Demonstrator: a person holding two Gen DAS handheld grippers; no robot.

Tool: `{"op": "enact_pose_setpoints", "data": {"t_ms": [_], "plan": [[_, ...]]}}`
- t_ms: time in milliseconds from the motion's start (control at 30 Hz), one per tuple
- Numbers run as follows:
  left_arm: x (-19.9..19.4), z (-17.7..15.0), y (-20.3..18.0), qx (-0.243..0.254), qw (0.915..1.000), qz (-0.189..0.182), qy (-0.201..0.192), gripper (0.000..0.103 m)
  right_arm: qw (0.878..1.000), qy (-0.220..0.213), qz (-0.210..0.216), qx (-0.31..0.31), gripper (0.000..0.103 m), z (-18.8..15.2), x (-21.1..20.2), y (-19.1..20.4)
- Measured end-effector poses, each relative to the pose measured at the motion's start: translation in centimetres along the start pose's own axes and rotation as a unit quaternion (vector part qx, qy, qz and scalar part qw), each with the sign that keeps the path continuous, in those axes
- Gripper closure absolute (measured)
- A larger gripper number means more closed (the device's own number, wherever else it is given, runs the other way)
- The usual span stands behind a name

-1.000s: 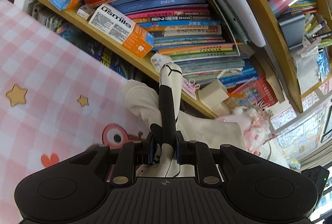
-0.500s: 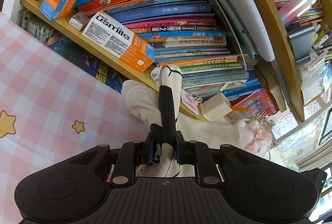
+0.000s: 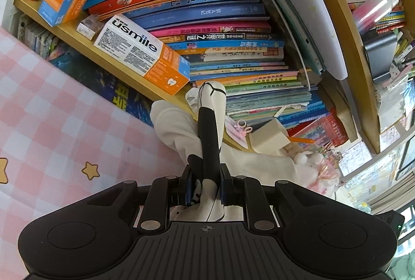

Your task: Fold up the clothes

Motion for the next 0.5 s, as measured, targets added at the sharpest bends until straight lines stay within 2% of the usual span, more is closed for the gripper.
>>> {"op": "enact_pose_setpoints", "data": {"t_ms": [167, 333, 500], "plan": [[0.8, -0.6, 1.2, -0.015, 0.9998, 0.005, 0.007, 0.086, 1.0, 0.003, 0.009, 0.027, 0.086, -0.6, 0.9, -1.3], [2.0, -1.7, 3.0, -0.016, 0.999, 0.036, 0.021, 0.085, 0.993, 0.025, 0.007, 0.111, 0.086, -2.7, 3.1, -4.5], [2.1, -2.0, 4.6, -0.051, 0.9974, 0.043, 0.026, 0.08, 0.981, 0.025, 0.019, 0.191, 0.079, -4.1, 3.9, -6.9]]}}
Point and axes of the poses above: each gripper's, at about its wrist camera, not at the fingertips, and x roughly the way its jaws point, y to its left, z to its top, the point moved 5 cm from there along x, roughly the way its jaws point, and after that the axes turned 1 degree about -y, right-handed, at the moved point
